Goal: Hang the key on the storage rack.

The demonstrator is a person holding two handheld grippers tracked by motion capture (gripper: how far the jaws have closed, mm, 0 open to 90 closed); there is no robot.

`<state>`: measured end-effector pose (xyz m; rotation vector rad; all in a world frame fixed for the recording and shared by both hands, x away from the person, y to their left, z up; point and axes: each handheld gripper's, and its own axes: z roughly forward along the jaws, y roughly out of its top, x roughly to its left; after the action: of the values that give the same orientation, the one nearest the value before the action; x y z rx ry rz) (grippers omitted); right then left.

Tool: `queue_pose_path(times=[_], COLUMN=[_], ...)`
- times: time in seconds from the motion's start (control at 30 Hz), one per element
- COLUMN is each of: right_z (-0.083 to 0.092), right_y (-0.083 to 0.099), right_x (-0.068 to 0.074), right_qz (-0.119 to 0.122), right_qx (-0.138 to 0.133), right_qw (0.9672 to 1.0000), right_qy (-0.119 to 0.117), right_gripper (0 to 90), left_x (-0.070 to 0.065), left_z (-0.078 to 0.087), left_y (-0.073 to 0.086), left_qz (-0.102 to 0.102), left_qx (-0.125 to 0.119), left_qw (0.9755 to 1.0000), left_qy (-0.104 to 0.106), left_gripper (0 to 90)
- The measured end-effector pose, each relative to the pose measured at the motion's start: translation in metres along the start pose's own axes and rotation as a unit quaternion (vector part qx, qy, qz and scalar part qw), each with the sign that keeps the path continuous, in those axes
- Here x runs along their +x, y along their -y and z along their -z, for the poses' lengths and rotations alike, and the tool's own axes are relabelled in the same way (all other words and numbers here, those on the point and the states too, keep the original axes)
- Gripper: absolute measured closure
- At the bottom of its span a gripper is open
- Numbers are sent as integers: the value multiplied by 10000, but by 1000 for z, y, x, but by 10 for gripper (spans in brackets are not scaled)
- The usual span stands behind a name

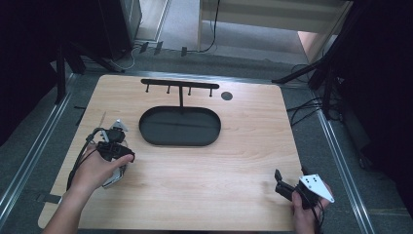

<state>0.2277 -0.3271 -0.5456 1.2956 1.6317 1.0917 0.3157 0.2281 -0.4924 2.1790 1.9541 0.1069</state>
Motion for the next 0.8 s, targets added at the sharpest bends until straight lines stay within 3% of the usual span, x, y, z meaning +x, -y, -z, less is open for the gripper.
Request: queue_pose_path(times=[0.27,0.53,0.6,0.63,0.8], right_z=[0,0,0,0,0], right_y=[0,0,0,0,0], right_x=[0,0,0,0,0], right_qz=[0,-1,-3,3,-5], right_qx=[-6,5,2,-2,-3], right_qw=[10000,10000,10000,10000,10000], right_qy=[-3,-3,-1,1,-9], right_gripper=[50,50,50,50,50], left_x=[1,0,2,3,10], left_z=[-11,-17,-17,-16,-9], left_y=[-5,-8,-7,-5,-2], left_qz=[128,84,-15,-68,-94], left_qx=[113,315,264,203,-54], left_qw=[9996,9989,9988,9985,9988], left_qy=[-221,-328,-402,-499,-481], left_gripper=[604,745,816,820,823])
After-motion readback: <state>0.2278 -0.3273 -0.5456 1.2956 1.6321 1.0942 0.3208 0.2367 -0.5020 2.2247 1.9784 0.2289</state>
